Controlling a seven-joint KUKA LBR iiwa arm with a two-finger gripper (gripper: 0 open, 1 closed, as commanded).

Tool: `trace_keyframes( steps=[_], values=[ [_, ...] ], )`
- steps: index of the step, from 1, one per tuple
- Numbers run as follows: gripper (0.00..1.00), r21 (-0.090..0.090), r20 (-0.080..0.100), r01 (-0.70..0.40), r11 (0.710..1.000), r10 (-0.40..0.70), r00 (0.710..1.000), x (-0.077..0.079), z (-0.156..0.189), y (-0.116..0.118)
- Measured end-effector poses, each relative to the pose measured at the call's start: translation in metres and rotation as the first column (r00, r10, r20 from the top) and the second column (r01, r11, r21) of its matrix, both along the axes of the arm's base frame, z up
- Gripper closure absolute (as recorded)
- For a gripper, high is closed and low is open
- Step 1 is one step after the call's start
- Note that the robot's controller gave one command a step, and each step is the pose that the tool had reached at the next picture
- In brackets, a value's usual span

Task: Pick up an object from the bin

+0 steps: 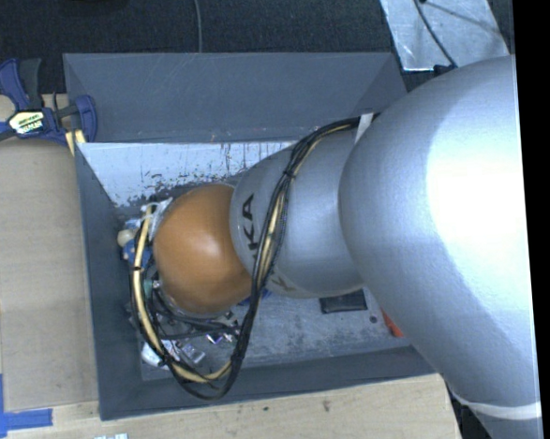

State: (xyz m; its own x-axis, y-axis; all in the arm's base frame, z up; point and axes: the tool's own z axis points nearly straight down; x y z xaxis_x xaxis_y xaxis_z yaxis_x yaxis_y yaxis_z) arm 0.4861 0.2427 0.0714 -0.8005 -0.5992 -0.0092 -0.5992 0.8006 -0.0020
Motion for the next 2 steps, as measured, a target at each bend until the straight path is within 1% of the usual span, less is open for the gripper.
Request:
trace_keyframes(
  steps=[1, 2],
  values=[
    [1.00, 0.000, 0.000, 0.002, 1.000, -0.002, 1.000, 0.000, 0.000, 0.000],
    [1.00, -0.001, -0.003, 0.004, 1.000, -0.004, 1.000, 0.002, 0.031, 0.000]
  ],
)
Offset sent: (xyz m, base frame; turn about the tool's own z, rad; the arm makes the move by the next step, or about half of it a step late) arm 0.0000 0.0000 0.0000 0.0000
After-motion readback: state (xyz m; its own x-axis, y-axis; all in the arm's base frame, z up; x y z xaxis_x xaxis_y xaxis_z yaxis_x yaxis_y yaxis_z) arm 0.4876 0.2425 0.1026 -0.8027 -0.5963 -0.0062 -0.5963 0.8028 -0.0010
